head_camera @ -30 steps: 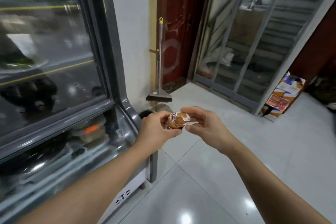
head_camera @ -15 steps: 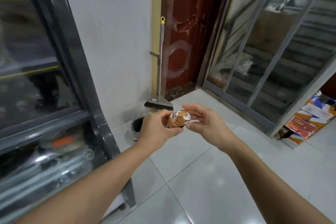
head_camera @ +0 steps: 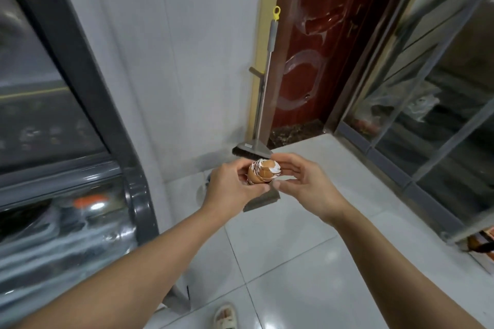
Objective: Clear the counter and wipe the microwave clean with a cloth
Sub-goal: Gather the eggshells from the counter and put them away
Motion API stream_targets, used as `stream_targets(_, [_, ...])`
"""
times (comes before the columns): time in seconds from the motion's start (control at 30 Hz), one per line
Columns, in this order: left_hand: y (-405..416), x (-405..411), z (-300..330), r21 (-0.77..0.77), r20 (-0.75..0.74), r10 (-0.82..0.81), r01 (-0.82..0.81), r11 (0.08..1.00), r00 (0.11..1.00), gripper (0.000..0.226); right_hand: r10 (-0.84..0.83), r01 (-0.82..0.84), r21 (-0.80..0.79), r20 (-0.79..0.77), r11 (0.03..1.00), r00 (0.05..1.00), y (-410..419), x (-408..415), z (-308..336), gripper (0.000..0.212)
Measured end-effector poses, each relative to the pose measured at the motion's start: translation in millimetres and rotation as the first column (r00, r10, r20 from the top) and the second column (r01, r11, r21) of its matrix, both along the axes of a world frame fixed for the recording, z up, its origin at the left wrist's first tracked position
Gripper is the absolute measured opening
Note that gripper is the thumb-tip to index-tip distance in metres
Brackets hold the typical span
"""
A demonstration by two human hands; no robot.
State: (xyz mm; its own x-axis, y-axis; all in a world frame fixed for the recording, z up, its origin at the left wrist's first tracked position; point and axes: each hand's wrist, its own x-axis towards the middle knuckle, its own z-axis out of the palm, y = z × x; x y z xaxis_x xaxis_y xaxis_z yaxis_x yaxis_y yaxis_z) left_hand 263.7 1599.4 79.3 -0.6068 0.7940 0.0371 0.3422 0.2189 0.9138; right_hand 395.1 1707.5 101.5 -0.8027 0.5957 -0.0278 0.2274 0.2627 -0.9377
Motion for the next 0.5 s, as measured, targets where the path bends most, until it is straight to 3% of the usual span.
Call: stream_targets(0.5, [137, -153, -57, 0.05, 0.041, 0.148, -0.15, 0.987, 0.988, 0.042, 0.083, -0.08, -0.092, 0.025, 0.993, 0.996, 152, -159, -38, 0.048])
